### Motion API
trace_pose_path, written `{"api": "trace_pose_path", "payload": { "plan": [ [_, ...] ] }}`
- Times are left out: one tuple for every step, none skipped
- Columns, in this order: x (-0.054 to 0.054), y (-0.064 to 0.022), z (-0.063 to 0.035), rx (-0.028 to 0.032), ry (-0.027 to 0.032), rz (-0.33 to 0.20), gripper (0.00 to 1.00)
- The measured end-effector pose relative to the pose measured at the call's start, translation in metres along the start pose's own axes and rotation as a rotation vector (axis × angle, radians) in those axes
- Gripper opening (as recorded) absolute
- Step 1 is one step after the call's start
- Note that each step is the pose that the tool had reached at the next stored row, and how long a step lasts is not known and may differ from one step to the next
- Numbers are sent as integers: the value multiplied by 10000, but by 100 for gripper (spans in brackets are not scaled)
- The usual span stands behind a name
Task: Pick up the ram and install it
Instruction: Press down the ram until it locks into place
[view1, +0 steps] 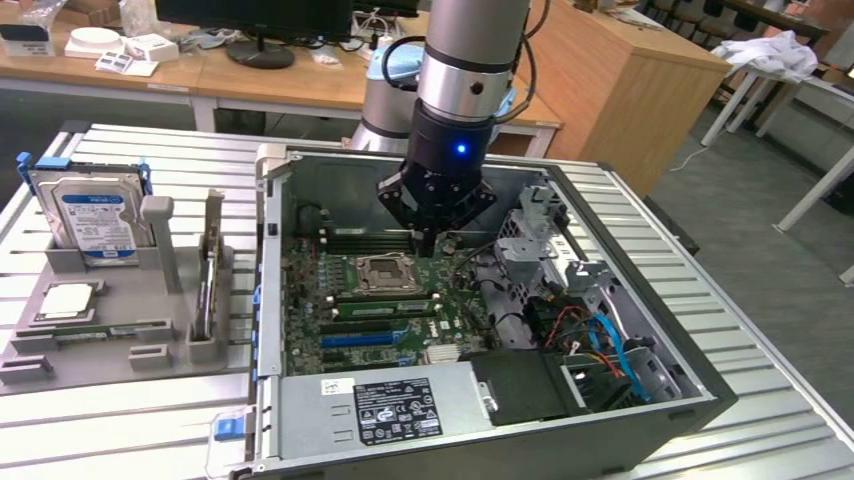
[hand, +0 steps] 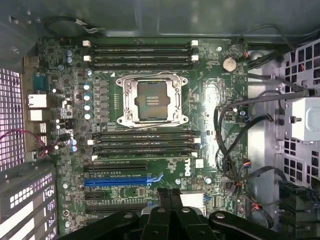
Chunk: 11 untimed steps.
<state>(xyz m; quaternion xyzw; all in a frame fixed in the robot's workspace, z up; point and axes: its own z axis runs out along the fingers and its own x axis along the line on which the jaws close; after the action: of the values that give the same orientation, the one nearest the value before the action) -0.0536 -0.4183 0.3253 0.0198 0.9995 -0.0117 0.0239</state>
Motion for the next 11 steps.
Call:
{"api": "trace_pose_path", "payload": {
  "plan": [
    [0, 0, 0, 1, 0, 0, 11],
    [0, 0, 0, 0, 0, 0, 11],
    [0, 0, 0, 0, 0, 0, 11],
    [1, 0, 0, 1, 0, 2, 11],
    [1, 0, 0, 6, 15, 3, 11],
    [3, 1, 1, 14, 117, 1, 11],
    [2, 1, 0, 21, 236, -1, 11],
    [2, 1, 0, 25, 335, -4, 11],
    [2, 1, 0, 28, 422, -6, 11],
    [2, 1, 0, 31, 474, -8, 11],
    [2, 0, -1, 31, 478, -7, 11]
  ]
}}
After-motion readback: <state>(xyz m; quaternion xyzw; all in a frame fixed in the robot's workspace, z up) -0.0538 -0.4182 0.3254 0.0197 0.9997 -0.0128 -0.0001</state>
